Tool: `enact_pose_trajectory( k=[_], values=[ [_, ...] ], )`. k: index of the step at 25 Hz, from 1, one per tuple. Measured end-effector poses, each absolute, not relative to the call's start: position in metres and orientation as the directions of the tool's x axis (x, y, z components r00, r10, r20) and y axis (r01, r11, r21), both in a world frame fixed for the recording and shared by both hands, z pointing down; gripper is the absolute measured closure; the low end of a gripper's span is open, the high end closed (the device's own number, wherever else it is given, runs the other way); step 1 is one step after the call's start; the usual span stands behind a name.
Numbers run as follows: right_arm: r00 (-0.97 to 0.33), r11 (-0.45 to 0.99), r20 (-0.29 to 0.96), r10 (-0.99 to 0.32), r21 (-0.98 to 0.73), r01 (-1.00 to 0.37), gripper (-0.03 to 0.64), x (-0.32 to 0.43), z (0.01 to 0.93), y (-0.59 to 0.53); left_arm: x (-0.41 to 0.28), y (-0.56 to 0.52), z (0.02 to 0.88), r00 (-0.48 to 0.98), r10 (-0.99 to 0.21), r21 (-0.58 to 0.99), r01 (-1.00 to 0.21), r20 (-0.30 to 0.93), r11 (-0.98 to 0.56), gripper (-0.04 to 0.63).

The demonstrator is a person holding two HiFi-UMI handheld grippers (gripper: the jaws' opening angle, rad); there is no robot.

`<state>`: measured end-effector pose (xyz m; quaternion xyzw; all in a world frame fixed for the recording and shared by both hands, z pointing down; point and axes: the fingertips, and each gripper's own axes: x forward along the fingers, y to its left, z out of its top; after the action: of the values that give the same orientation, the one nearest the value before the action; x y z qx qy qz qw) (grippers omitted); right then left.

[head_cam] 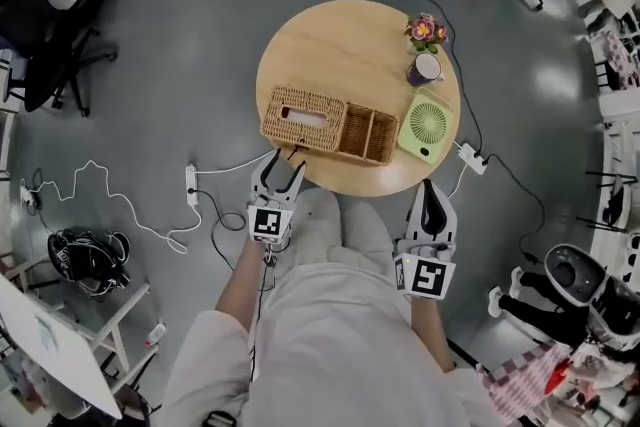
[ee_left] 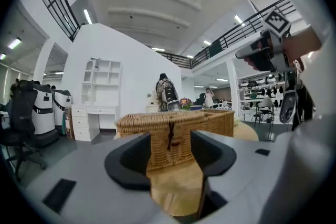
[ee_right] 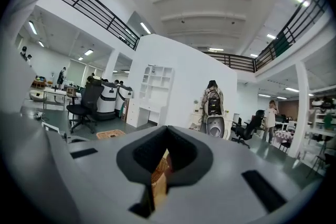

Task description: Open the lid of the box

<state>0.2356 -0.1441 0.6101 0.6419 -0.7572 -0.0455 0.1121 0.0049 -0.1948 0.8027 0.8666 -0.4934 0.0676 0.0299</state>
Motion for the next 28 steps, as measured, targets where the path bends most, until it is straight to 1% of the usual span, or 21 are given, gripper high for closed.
enact_pose_trajectory(
  k=[1,3,5,6,7,11,16,22,28],
  values=[
    [-0.151,0.173,0.113,-0.982,0.222,-0.96,0.621,0.235,0.613,-0.143,0.004,-0.198,0.815,0.496,-0.854,-0.021,-0.863,0.159,-0.505,0.365],
    [-0.142,0.167,0.119,-0.983,0.236,-0.957,0.621,0.236,0.616,-0.142,0.0,-0.203,0.826,0.469,-0.868,-0.032,-0.877,0.161,-0.48,0.423],
    [-0.127,0.156,0.129,-0.984,0.246,-0.957,0.621,0.237,0.614,-0.14,-0.005,-0.207,0.825,0.438,-0.887,-0.036,-0.894,0.148,-0.447,0.534],
    [-0.121,0.152,0.132,-0.984,0.25,-0.956,0.621,0.237,0.611,-0.139,-0.007,-0.208,0.821,0.43,-0.892,-0.032,-0.898,0.14,-0.438,0.579],
    [-0.118,0.149,0.134,-0.984,0.254,-0.956,0.621,0.237,0.605,-0.138,-0.009,-0.208,0.816,0.429,-0.894,-0.025,-0.9,0.131,-0.435,0.597],
    [-0.105,0.141,0.148,-0.983,0.259,-0.956,0.621,0.235,0.581,-0.133,-0.008,-0.206,0.788,0.455,-0.881,-0.021,-0.887,0.127,-0.461,0.6],
    [-0.101,0.144,0.176,-0.979,0.256,-0.956,0.621,0.229,0.543,-0.13,0.0,-0.203,0.751,0.498,-0.852,-0.026,-0.861,0.16,-0.508,0.6],
    [-0.079,0.126,0.195,-0.978,0.243,-0.962,0.621,0.231,0.502,-0.134,0.008,-0.223,0.708,0.501,-0.847,-0.023,-0.859,0.177,-0.512,0.6],
    [-0.05,0.098,0.198,-0.979,0.241,-0.965,0.621,0.239,0.479,-0.146,0.017,-0.266,0.665,0.514,-0.848,-0.044,-0.852,0.129,-0.522,0.6]
  ],
)
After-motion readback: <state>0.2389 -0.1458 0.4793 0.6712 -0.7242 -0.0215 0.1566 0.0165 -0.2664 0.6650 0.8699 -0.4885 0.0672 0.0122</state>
